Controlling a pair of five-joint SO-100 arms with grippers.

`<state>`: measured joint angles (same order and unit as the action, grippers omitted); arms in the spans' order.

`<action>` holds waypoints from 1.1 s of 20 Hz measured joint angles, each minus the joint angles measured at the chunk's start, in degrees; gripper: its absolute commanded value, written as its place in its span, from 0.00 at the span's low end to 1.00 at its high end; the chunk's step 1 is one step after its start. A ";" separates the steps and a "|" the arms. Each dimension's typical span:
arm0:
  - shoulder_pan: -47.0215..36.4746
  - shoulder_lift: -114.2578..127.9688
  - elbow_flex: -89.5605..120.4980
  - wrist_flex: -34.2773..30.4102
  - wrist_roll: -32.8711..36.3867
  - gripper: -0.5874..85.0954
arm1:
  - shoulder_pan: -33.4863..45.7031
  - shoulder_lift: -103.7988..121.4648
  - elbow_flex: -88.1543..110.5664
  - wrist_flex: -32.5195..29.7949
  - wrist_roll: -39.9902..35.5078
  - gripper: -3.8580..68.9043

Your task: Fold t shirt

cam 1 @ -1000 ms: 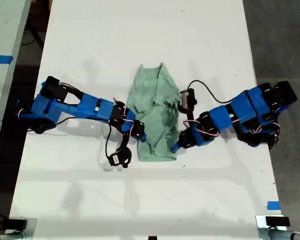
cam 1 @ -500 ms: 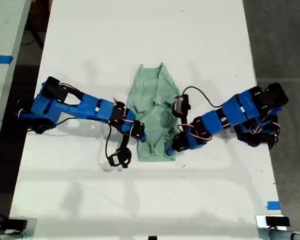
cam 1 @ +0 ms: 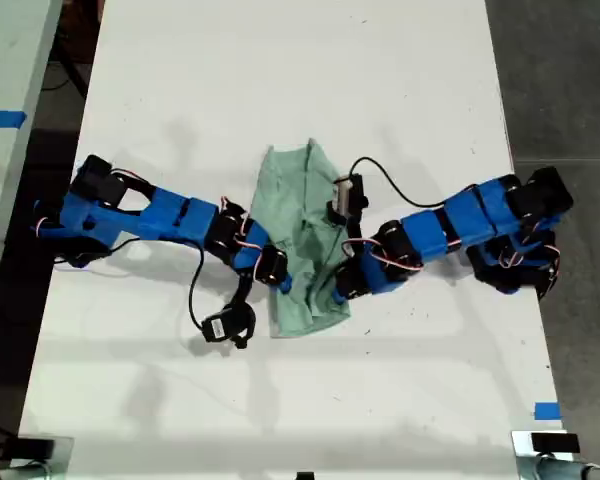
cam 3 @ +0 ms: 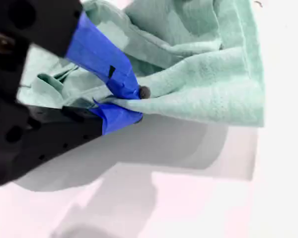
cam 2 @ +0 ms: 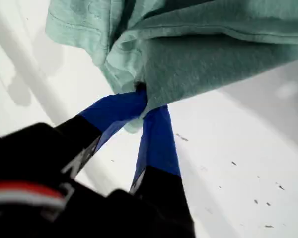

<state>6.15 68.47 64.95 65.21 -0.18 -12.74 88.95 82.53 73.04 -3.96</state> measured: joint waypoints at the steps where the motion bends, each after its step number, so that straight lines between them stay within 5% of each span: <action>1: -0.79 1.49 -0.09 1.14 -0.09 0.01 | 1.76 0.00 -1.67 2.20 -1.05 0.05; 10: -16.96 8.53 -0.09 9.14 4.48 0.01 | 22.76 7.12 -2.64 4.66 -16.17 0.05; 17: -27.51 11.34 -0.09 10.02 9.67 0.01 | 34.98 7.82 -0.79 -6.33 -24.79 0.06; 18: -28.74 11.34 -0.09 10.02 10.37 0.09 | 36.65 7.82 0.09 -8.53 -25.66 0.06; 22: -33.31 11.34 -0.09 10.02 13.71 0.19 | 43.86 9.23 5.62 -18.11 -27.60 0.32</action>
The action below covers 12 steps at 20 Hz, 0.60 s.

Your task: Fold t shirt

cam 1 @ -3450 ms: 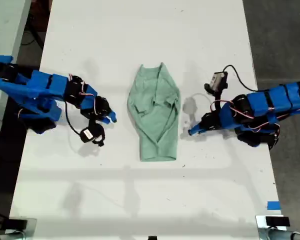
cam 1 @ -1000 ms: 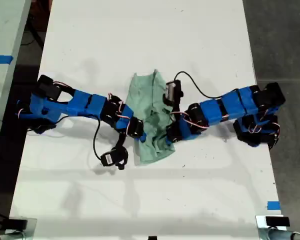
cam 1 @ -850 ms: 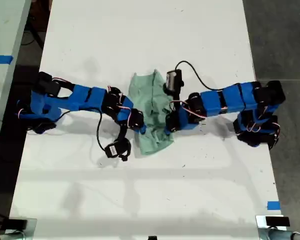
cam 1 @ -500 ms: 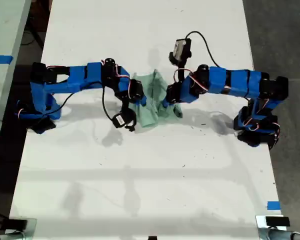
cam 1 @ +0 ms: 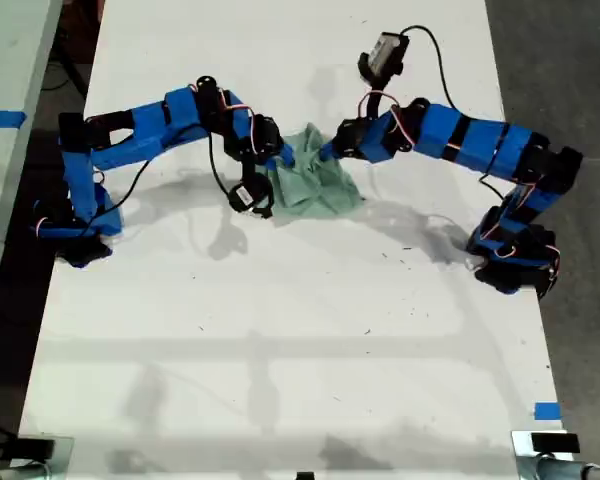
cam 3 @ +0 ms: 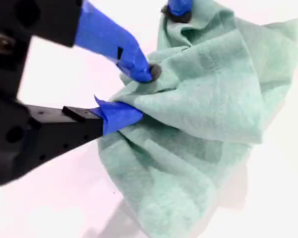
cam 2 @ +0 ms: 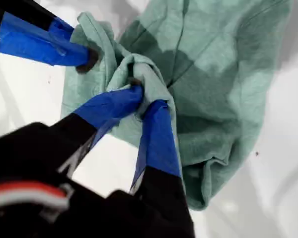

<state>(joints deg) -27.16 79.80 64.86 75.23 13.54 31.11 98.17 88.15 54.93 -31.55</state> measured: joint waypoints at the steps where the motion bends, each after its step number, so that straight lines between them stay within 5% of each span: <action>1: -1.14 0.00 0.00 0.00 1.14 0.20 | 1.67 1.58 2.72 -3.78 -0.35 0.38; 6: -8.09 0.62 0.00 0.00 5.45 0.21 | 9.40 12.22 20.83 -26.63 0.70 0.37; 12: -17.84 0.88 0.00 1.76 8.44 0.19 | 12.66 14.15 21.71 -29.44 -0.70 0.29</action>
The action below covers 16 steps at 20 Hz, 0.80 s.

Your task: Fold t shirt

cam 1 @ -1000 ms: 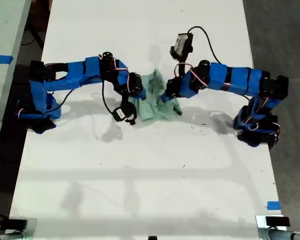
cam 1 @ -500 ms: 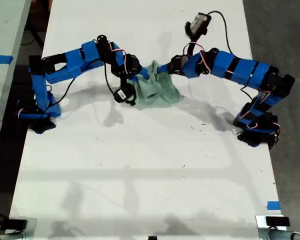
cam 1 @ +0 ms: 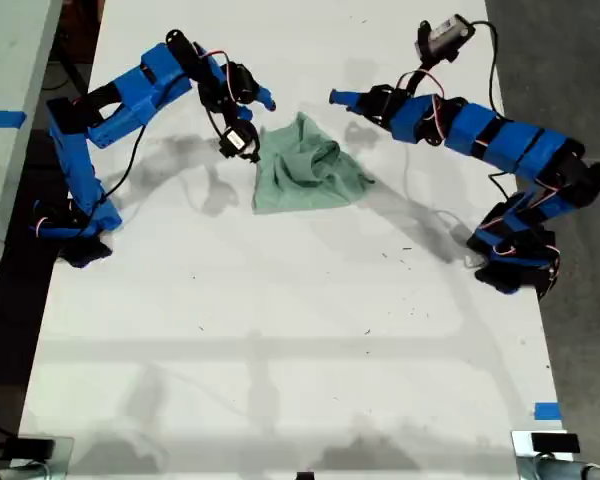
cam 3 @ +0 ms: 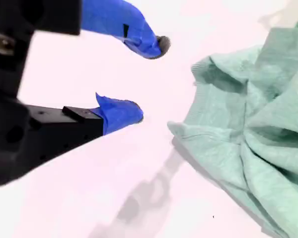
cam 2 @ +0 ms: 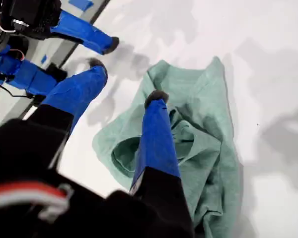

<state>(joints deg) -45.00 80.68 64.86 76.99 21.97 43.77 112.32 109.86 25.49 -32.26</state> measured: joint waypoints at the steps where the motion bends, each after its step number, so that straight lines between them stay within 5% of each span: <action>1: 0.00 0.00 0.00 0.70 0.00 0.18 | 0.88 0.00 0.00 2.11 -0.53 0.27; 3: 0.53 0.09 0.00 3.78 -0.09 0.15 | 1.93 -0.35 -4.22 13.54 -2.64 0.22; 5: 0.70 2.72 0.09 9.14 -0.79 0.03 | 1.93 -0.44 -15.21 31.46 -3.96 0.17; 9: 7.03 21.80 10.28 13.18 -3.43 0.01 | -2.90 3.78 -23.38 67.15 -2.20 0.10; 11: 13.45 34.98 17.75 13.36 -8.17 0.01 | -8.88 14.94 -17.93 72.86 0.44 0.07; 16: 33.49 65.30 48.25 7.91 -27.86 0.01 | -29.53 52.56 8.96 73.74 16.96 0.07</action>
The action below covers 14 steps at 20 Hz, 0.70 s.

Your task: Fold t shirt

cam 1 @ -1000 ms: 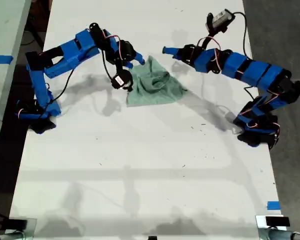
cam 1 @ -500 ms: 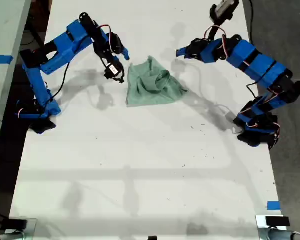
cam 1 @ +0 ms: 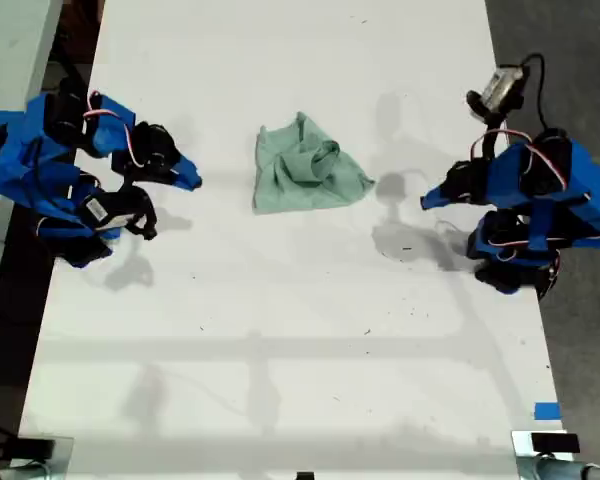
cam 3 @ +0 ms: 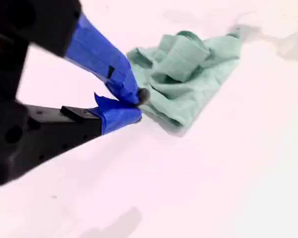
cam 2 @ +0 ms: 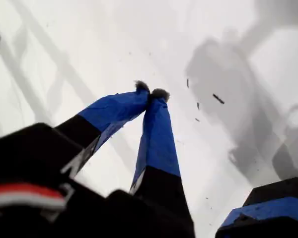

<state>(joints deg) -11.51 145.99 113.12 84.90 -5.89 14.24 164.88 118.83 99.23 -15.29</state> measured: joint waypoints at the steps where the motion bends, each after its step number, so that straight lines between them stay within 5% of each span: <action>1: 4.31 5.71 7.65 -3.08 -4.22 0.01 | -4.83 5.19 7.03 -1.67 4.31 0.07; 6: 10.63 31.73 43.77 -20.13 -11.95 0.01 | -19.16 32.70 42.10 -10.28 14.50 0.08; 14: 12.57 58.80 67.32 -20.74 -15.12 0.01 | -22.68 35.95 49.66 -12.22 14.59 0.27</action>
<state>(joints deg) 1.05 204.79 180.44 64.16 -21.01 -8.44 200.83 168.49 87.01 -0.70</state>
